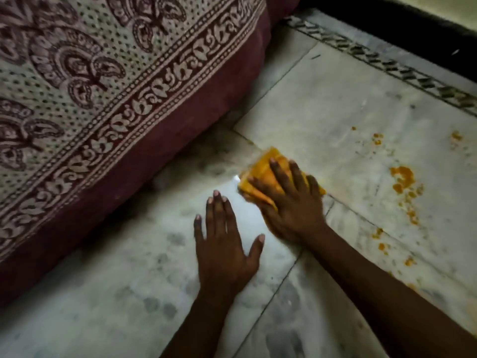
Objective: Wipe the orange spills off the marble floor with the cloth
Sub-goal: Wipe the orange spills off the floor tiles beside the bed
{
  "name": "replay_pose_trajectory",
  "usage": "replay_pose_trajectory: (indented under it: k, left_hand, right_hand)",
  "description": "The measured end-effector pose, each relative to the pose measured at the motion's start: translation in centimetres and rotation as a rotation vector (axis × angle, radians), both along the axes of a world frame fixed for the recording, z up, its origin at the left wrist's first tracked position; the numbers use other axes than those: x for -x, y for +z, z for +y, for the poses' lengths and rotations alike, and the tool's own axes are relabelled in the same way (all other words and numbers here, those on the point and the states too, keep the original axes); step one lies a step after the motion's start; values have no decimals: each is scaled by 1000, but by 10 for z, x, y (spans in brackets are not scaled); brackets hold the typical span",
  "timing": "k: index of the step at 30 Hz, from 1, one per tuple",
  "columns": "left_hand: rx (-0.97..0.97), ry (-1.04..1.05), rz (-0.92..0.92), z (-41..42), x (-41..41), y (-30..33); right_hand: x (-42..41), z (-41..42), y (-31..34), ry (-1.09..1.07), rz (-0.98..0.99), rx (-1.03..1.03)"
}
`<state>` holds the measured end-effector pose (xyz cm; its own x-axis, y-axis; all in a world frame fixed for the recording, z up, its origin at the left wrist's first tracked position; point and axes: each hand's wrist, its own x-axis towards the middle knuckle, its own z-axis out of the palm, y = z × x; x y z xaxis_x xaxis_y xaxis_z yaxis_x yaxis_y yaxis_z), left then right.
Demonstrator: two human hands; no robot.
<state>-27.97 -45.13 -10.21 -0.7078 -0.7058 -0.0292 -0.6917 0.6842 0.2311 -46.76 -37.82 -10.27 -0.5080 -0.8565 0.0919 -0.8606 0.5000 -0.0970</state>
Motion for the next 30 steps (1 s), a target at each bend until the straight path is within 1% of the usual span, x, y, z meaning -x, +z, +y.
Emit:
replay_pose_trajectory:
  k: [2, 4, 5, 7, 8, 9, 10, 12, 14, 15, 16, 17, 18, 20, 22, 23, 24, 25, 26, 27, 29, 30]
  left_hand:
    - [-17, -5, 3, 2, -2, 4]
    - [-34, 3, 11, 0, -5, 6]
    - [-34, 9, 14, 0, -2, 7]
    - [-40, 8, 21, 2, 1, 10]
    - [-40, 6, 19, 3, 2, 11]
    - [-35, 5, 15, 4, 0, 10]
    - [-26, 11, 12, 5, -1, 11]
    - [-19, 15, 5, 4, -1, 10]
    - [-11, 17, 14, 5, -1, 8]
    - [-5, 14, 20, 6, -1, 8]
    - [-1, 13, 24, 5, -1, 7]
    - [3, 10, 27, 4, -1, 6]
    - [8, 3, 36, 4, -1, 5]
    - [17, 4, 57, 5, -3, 0]
    - [17, -8, 71, 3, -5, -3]
    - [22, -21, 76, 4, -7, -4]
    - [25, -31, 79, 2, -7, -5]
    - [21, -49, 88, 4, -7, -5]
    - [12, -73, 108, 5, -8, -3]
    - [-5, -97, 142, 6, -10, -2]
    - [-48, -165, 204, 9, -6, -2]
    - [-71, -204, 207, 11, -3, -1]
  right_hand:
    - [9, 49, 5, -99, -16, -22]
    - [32, 61, 10, -304, -78, -67]
    - [48, 51, 8, -405, -77, -70]
    - [70, 6, 12, -614, -94, 17]
    - [78, -23, 12, -689, -124, 50]
    - [80, -49, 9, -721, -167, 45]
    - [77, -71, 7, -693, -191, 28]
    - [56, -92, -1, -489, -114, 58]
    - [21, -71, 4, -200, -41, 19]
    - [5, -45, 6, -99, -29, -17]
    - [-6, -13, 7, -46, -18, -42]
    - [-10, 19, 11, -45, -23, -56]
    - [-5, 49, 13, -91, -32, -62]
    - [27, 79, 13, -299, -59, -55]
    - [67, 67, 12, -572, -134, -32]
    - [80, 55, 10, -658, -174, -17]
    - [85, 41, 10, -692, -189, -12]
    - [81, 34, 10, -677, -195, -24]
    - [71, 31, 12, -608, -196, -44]
    - [54, 37, 13, -495, -178, -67]
    - [13, 80, 19, -317, -109, -58]
    - [-7, 108, 21, -273, -101, -60]
